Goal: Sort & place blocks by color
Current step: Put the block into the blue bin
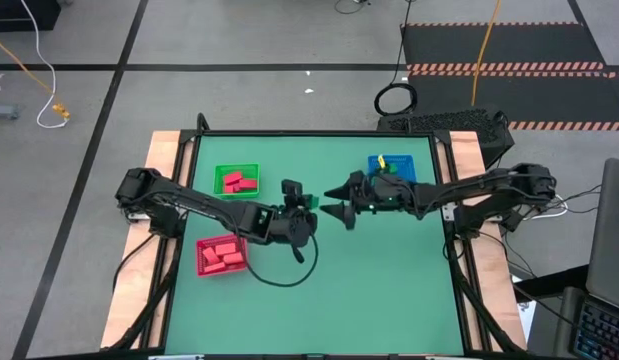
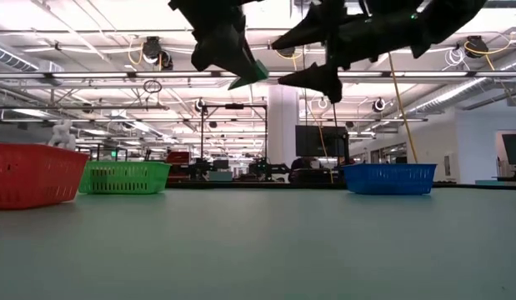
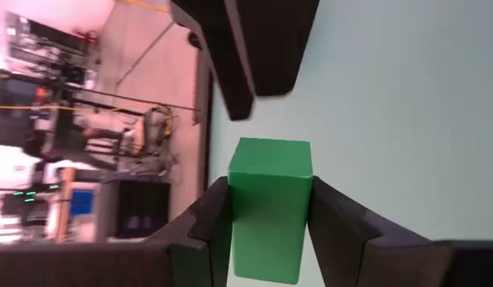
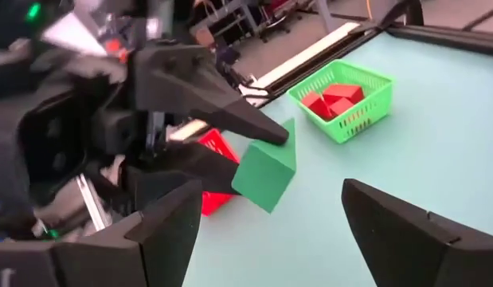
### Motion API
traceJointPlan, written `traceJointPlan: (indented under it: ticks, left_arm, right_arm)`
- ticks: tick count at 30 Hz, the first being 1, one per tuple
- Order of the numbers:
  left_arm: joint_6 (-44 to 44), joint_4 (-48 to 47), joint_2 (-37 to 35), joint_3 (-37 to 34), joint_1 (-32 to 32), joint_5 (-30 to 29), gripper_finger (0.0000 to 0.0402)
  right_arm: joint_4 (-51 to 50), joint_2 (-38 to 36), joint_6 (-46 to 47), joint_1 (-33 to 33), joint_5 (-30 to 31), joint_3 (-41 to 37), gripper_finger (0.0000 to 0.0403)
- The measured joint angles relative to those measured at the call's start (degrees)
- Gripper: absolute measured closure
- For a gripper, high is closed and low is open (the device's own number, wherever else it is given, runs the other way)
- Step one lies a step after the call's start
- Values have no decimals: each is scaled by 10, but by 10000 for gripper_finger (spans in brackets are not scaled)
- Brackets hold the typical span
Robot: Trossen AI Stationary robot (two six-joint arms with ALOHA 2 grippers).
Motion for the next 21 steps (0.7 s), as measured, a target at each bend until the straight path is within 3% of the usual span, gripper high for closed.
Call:
traceJointPlan:
  ticks: [7, 12, 21]
  left_arm:
    - [63, 10, 5, 0, 6, -61, 271]
    - [74, 18, 13, 0, 15, -67, 271]
    - [109, 65, 30, 0, 15, -67, 271]
  right_arm:
    - [108, 60, 45, 0, 19, 0, 110]
    - [161, 91, 44, -7, 58, 0, 110]
    - [200, 132, 54, -25, 59, 0, 110]
